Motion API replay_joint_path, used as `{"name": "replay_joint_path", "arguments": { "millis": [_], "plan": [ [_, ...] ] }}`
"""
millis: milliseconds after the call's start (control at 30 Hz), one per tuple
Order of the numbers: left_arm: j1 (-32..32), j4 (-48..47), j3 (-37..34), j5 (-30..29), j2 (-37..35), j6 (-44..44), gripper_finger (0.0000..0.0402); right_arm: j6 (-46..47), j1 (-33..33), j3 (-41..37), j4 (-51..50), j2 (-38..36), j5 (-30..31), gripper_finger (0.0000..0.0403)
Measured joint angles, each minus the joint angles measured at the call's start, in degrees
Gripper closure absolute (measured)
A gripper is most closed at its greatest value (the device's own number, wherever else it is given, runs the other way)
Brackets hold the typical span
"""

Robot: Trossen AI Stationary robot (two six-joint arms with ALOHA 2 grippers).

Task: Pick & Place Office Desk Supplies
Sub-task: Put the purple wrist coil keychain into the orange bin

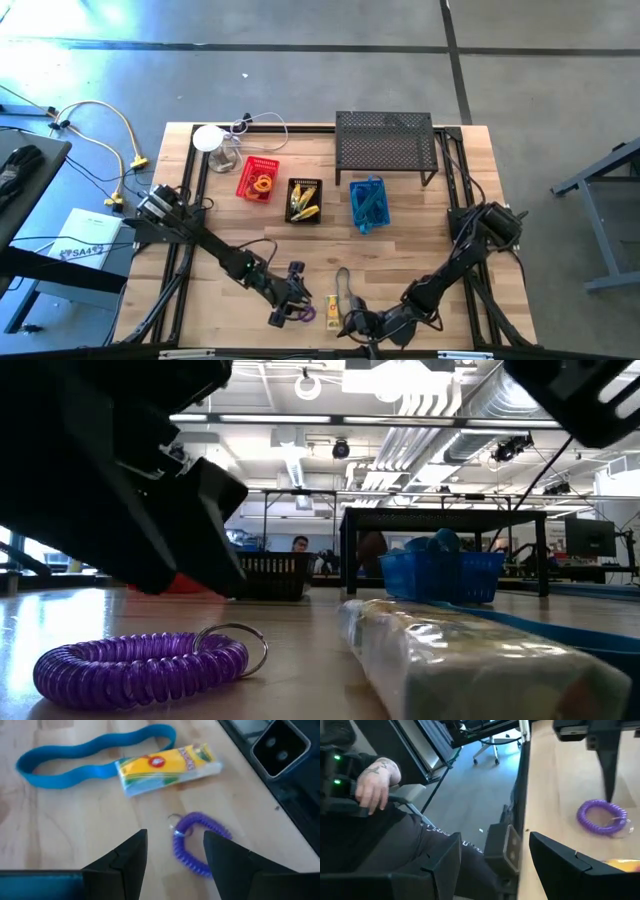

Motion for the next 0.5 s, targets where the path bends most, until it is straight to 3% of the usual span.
{"name": "replay_joint_path", "arguments": {
  "millis": [300,500],
  "plan": [
    [-1.55,4.29,0.10,0.98,4.46,0.04,0.0213,-0.10,1.77,0.00,0.02,0.00,0.48,0.0181],
    [-0.88,4.43,0.37,-2.67,7.08,-3.19,0.0213,1.58,2.99,0.00,0.00,0.00,3.65,0.0181]
  ]
}}
